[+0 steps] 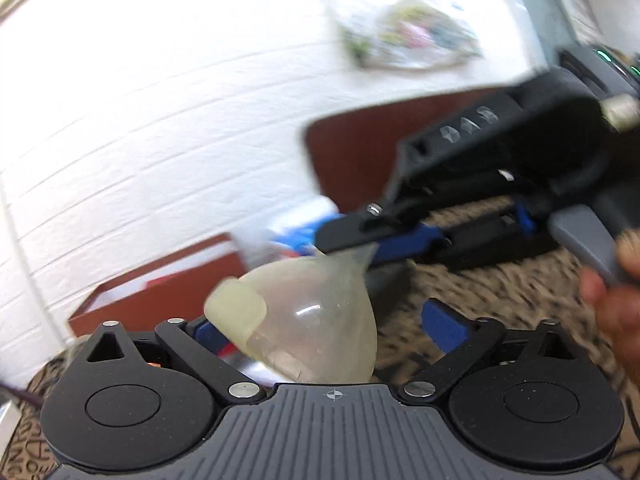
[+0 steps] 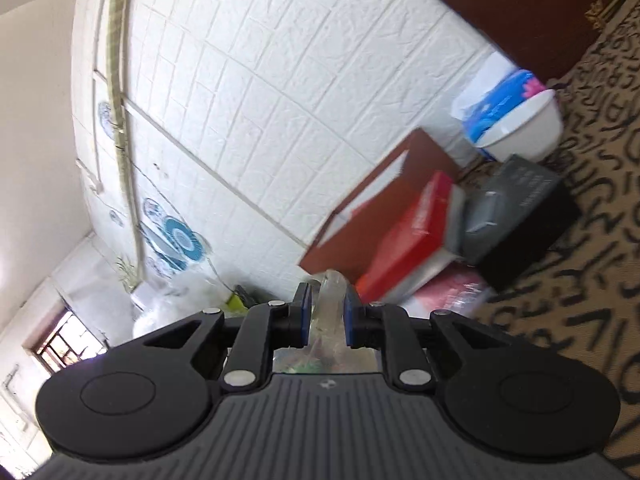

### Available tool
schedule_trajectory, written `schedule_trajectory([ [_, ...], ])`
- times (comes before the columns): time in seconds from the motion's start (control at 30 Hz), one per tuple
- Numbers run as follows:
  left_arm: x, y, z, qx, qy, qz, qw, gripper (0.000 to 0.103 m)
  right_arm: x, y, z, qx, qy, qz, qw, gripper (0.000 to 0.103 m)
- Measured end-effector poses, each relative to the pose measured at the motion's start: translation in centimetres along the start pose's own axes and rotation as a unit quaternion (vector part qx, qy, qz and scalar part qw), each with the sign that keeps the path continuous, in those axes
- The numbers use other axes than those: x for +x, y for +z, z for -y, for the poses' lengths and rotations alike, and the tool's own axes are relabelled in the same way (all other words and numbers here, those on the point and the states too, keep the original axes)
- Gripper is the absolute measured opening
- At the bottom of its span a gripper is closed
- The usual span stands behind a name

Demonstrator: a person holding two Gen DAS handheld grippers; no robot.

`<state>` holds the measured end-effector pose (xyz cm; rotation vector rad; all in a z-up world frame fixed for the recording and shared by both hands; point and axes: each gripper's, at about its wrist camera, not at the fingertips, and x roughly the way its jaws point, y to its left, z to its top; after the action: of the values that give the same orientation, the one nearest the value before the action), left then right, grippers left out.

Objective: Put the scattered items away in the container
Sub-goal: 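Lift the funnel with the right gripper and carry it over the brown box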

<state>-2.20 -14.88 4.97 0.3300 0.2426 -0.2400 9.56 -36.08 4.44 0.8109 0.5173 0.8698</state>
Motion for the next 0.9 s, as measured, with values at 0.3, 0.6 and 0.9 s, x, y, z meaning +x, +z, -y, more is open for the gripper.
schedule_trajectory([
  [0.3,0.9,0.4,-5.4,-0.082,-0.007,-0.02,0.9964,0.045,3.0,0.4,-1.8,0.001,0.03,0.0,1.0,0.019],
  [0.6,2.3,4.2,-9.2,-0.053,0.031,0.003,0.9981,0.051,6.5,3.5,-3.6,-0.006,0.044,0.005,0.999,0.019],
  [0.9,12.4,8.4,-20.7,-0.057,0.056,-0.004,0.9968,0.065,18.7,11.2,-4.9,-0.021,0.038,0.011,0.999,0.019],
])
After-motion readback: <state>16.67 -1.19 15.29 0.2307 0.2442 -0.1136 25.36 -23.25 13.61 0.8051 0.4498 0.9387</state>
